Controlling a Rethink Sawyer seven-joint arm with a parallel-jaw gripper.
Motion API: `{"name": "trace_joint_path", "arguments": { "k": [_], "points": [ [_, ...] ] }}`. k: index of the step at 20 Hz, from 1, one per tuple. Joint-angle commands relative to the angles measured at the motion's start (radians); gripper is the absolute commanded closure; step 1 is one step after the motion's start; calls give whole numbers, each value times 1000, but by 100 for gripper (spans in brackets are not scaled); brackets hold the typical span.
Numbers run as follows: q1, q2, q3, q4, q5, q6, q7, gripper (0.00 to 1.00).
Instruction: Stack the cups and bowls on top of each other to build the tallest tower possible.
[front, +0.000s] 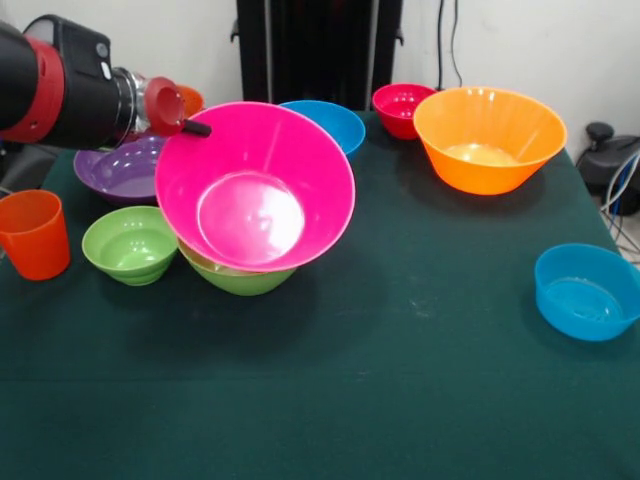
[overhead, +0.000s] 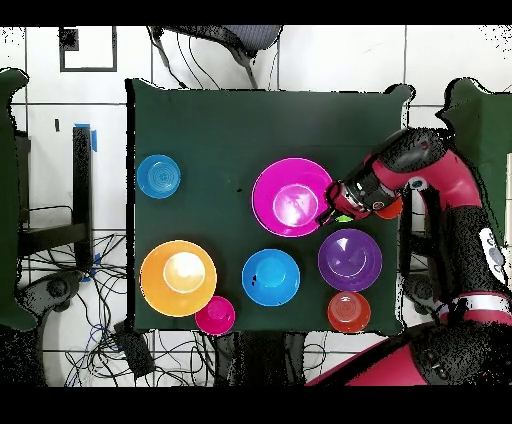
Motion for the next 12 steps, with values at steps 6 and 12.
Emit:
{"name": "trace_joint_path", "arguments": {
  "k": [6, 12],
  "points": [
    [-35, 42, 84, 34, -72, -218, -359, 100],
    [-45, 41, 94, 33, -118, -238, -410, 0]
  ]
}}
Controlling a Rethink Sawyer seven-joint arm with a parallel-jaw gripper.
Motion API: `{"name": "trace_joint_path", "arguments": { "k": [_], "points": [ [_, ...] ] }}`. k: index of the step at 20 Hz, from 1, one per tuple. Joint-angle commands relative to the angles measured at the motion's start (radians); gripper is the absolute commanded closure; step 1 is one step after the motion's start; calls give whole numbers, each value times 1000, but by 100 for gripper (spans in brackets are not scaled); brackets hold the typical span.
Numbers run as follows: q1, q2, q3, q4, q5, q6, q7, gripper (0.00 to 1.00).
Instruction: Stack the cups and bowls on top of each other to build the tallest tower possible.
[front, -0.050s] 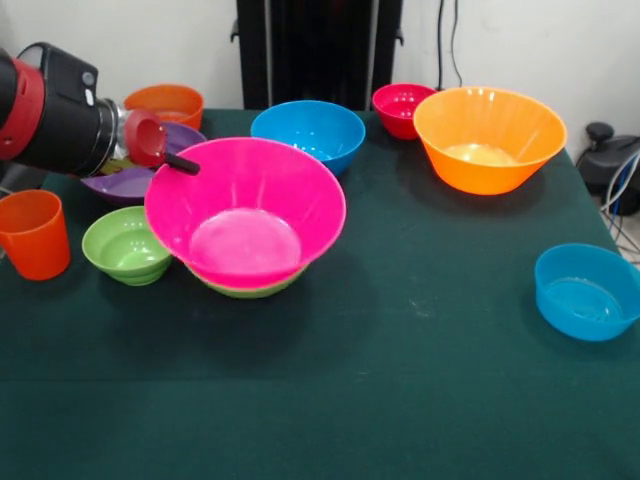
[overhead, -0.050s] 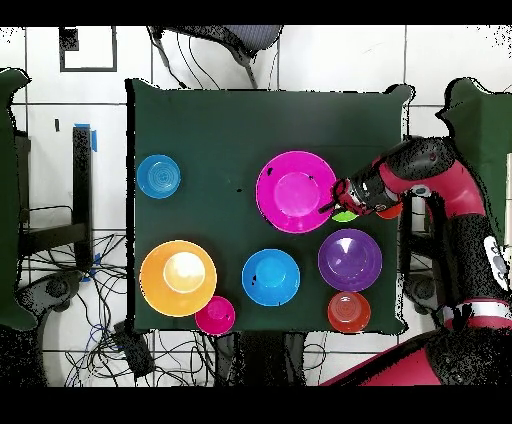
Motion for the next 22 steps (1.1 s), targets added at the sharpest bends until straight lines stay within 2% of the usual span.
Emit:
{"name": "trace_joint_path", "arguments": {
  "k": [1, 4, 11, 18, 22],
  "points": [
    [17, 8, 50, 27, -83, -81, -385, 0],
    [25, 12, 47, 8, -99, -56, -405, 0],
    [29, 8, 44, 14, -79, -30, -385, 0],
    [45, -17, 39, 5, -30, 135, -321, 0],
    [53, -14, 54, -14, 2, 196, -297, 0]
  ]
}}
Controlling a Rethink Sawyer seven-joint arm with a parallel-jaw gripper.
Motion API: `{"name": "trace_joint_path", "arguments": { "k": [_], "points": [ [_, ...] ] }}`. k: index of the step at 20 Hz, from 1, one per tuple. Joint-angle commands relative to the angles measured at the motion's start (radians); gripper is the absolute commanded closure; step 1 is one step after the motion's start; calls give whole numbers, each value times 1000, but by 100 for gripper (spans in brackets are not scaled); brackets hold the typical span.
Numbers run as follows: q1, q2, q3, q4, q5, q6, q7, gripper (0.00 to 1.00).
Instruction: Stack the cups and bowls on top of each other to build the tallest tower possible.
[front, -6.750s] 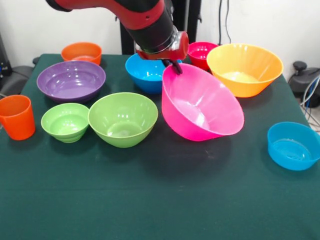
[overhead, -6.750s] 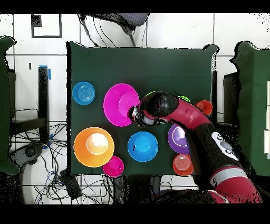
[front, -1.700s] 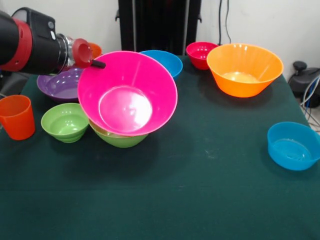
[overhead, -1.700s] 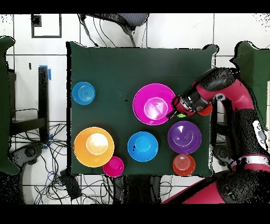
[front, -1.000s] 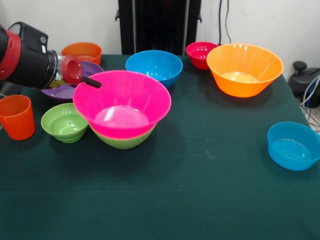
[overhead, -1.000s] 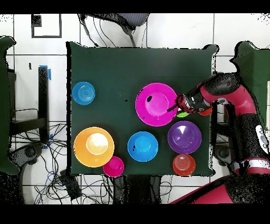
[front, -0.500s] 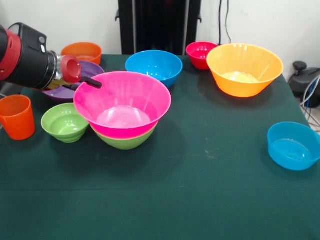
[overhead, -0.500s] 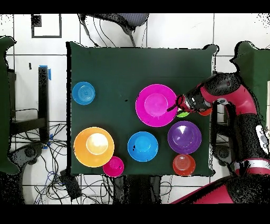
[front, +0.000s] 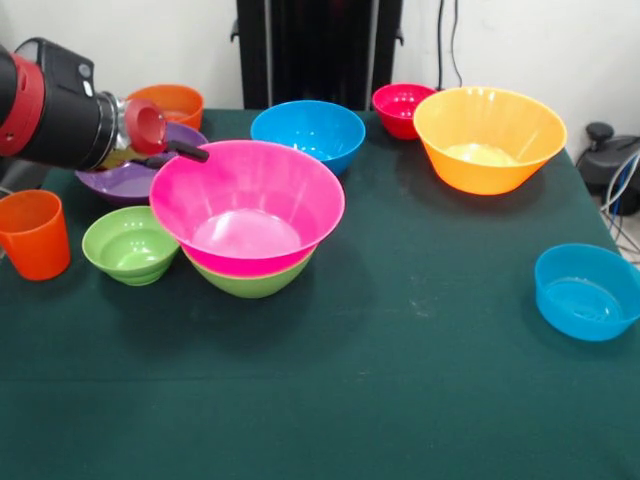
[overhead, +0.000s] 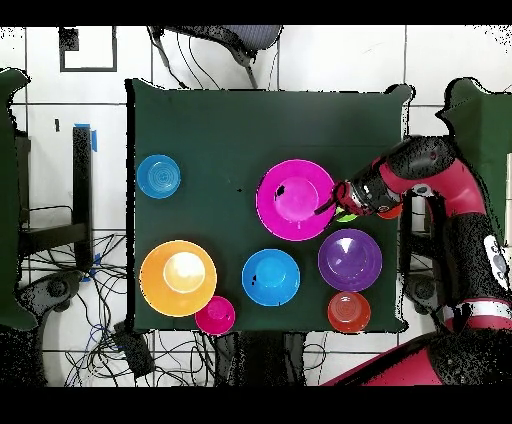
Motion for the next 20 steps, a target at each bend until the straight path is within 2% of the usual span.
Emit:
{"name": "trace_joint_path", "arguments": {
  "k": [1, 12, 20],
  "points": [
    [56, -15, 40, -19, 11, 151, -227, 0],
    [97, -61, 53, -74, -95, 231, -296, 0],
    [122, -79, 53, -115, -186, 244, -357, 0]
  ]
}}
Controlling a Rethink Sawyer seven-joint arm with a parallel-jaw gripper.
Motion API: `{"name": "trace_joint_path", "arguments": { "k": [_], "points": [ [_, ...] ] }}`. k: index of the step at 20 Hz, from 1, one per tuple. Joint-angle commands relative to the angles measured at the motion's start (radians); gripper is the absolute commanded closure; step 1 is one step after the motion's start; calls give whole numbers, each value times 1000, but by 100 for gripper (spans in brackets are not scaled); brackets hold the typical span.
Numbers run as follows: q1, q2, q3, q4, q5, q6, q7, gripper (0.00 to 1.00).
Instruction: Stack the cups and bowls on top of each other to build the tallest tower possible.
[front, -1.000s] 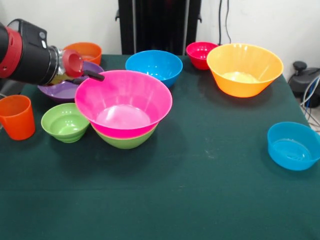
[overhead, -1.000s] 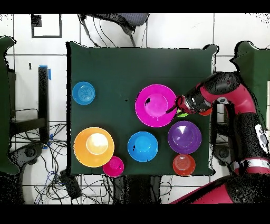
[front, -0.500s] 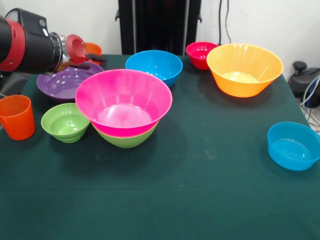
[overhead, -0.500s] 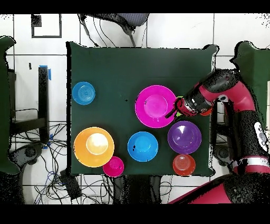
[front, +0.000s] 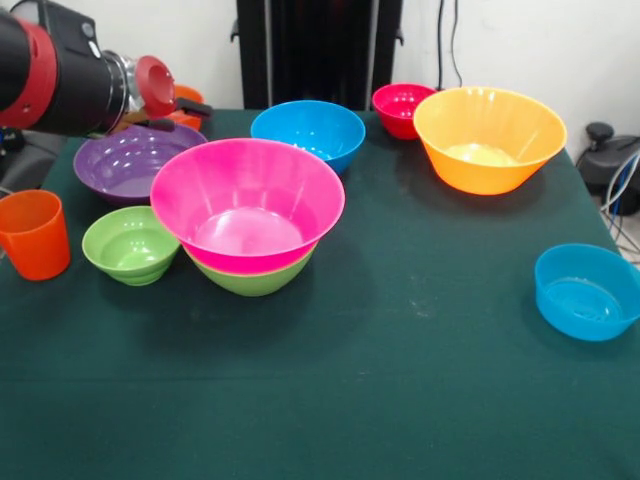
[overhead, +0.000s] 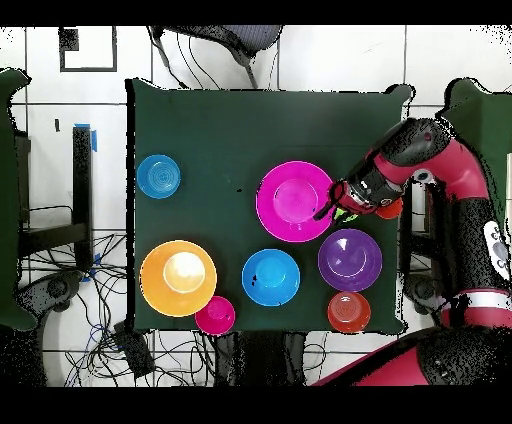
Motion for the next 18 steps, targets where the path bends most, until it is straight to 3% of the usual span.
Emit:
{"name": "trace_joint_path", "arguments": {
  "k": [1, 4, 10, 18],
  "points": [
    [75, -25, 23, -98, -150, 69, -374, 0],
    [100, -27, 6, -126, -226, 14, -398, 0],
    [168, -81, -20, -116, -298, -69, -288, 0],
    [231, -179, -54, -21, -343, -134, -155, 0]
  ]
}}
